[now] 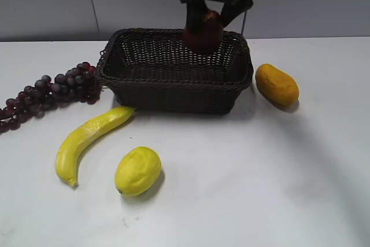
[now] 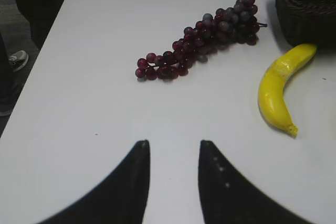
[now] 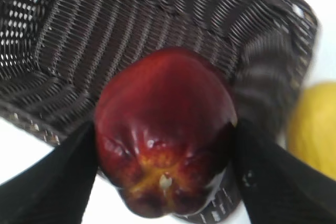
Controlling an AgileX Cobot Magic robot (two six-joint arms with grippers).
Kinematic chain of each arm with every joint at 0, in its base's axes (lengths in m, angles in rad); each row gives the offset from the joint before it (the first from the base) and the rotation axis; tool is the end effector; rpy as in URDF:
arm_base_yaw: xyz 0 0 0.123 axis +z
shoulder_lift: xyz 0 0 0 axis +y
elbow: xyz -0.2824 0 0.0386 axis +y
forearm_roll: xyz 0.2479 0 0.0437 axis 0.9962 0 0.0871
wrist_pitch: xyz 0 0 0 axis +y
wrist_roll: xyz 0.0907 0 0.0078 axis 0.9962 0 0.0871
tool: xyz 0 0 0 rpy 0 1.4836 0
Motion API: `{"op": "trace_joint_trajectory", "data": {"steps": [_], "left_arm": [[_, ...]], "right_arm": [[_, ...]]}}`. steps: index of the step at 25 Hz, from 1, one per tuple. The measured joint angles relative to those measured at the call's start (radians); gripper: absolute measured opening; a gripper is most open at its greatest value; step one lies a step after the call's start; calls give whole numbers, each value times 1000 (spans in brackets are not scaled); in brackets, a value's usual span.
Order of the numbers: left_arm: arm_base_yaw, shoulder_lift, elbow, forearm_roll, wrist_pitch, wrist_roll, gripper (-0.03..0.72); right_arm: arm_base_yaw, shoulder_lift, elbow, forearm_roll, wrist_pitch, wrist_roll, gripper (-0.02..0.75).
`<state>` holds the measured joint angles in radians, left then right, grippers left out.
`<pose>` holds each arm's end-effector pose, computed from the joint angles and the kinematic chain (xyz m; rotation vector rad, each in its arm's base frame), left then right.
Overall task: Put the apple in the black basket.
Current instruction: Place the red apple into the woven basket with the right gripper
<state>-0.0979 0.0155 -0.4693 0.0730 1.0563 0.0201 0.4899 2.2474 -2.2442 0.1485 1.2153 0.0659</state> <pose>0.0015 0.0057 0.2691 0.1217 2.0805 0.0408 0.4295 0.2434 0.2804 -0.5483 2.6816 0.3665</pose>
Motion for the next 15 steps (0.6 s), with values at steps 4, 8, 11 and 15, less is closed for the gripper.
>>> {"op": "trace_joint_trajectory", "data": {"steps": [4, 8, 11, 15], "left_arm": [[0, 0, 0, 0, 0, 0, 236], [0, 0, 0, 0, 0, 0, 236], [0, 0, 0, 0, 0, 0, 236], [0, 0, 0, 0, 0, 0, 236]], "right_arm": [[40, 150, -173, -46, 0, -2, 565], [43, 261, -273, -60, 0, -4, 565], [42, 307, -285, -94, 1, -4, 564], [40, 338, -286, -109, 3, -2, 564]]}}
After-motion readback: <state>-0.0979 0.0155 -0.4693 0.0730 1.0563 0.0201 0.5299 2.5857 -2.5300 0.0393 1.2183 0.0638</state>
